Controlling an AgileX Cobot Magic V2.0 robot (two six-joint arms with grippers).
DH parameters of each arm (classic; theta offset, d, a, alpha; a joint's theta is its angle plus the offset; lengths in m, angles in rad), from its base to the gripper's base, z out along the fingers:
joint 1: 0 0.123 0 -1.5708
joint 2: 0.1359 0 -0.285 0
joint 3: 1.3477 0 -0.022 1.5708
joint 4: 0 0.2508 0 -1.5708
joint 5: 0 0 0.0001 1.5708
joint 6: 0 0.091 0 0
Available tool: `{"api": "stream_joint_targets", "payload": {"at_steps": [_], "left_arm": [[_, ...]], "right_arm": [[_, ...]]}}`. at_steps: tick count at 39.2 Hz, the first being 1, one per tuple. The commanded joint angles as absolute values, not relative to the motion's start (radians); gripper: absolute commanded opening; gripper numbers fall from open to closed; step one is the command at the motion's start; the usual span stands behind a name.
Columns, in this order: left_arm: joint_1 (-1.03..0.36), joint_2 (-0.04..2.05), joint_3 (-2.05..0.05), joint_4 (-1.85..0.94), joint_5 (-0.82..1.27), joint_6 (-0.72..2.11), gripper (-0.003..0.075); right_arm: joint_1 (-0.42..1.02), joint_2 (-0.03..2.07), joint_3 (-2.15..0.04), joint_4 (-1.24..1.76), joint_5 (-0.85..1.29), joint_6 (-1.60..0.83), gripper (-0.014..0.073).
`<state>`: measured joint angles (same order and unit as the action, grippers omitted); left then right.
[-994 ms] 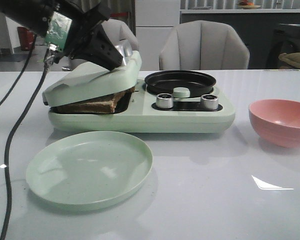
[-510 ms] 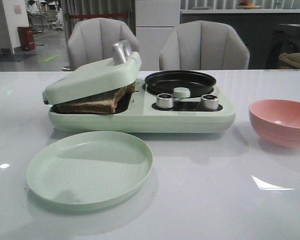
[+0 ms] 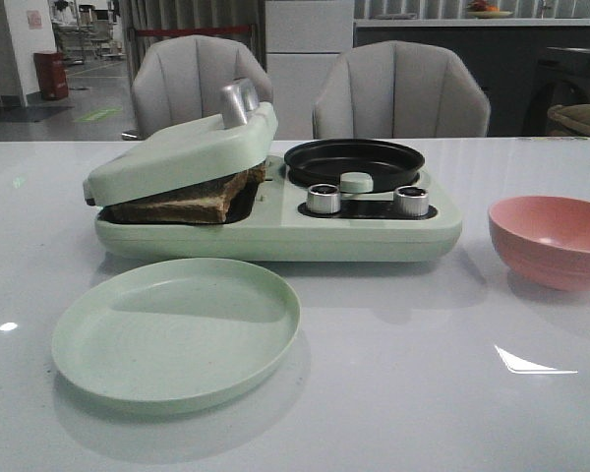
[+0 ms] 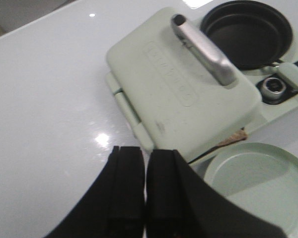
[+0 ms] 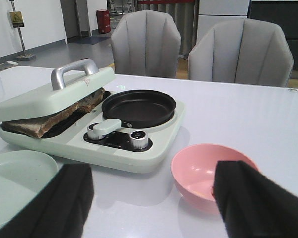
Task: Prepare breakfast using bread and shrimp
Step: 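Withdraw the left gripper from the closed lid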
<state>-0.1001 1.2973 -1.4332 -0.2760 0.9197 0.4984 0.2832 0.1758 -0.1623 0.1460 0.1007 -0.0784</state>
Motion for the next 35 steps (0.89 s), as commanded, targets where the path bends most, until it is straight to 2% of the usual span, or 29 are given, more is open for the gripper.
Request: {"api": "stream_joint_targets", "payload": {"at_steps": [1,14,19,35], "left_arm": [[-0.1,1.212,-1.421,-0.18,0.809,0.395,0.012],[-0.1,0.91,-1.009,-0.145,0.379,0.342,0.012],[-0.1,0.784,-0.859,-0.187,0.272,0.342,0.012],[-0.135,0.404,-0.619,-0.29,0.28,0.342,0.012]], "right_arm": [[0.28,0.186,-0.189,0.143,0.016,-0.083,0.0601],[0.28,0.186,-0.189,0.143,0.016,-0.083,0.0601],[0.28,0.186,-0.189,0.143,0.016,-0.083,0.0601],[0.28,0.186,-0.189,0.143,0.016,-0.083,0.0601]]}}
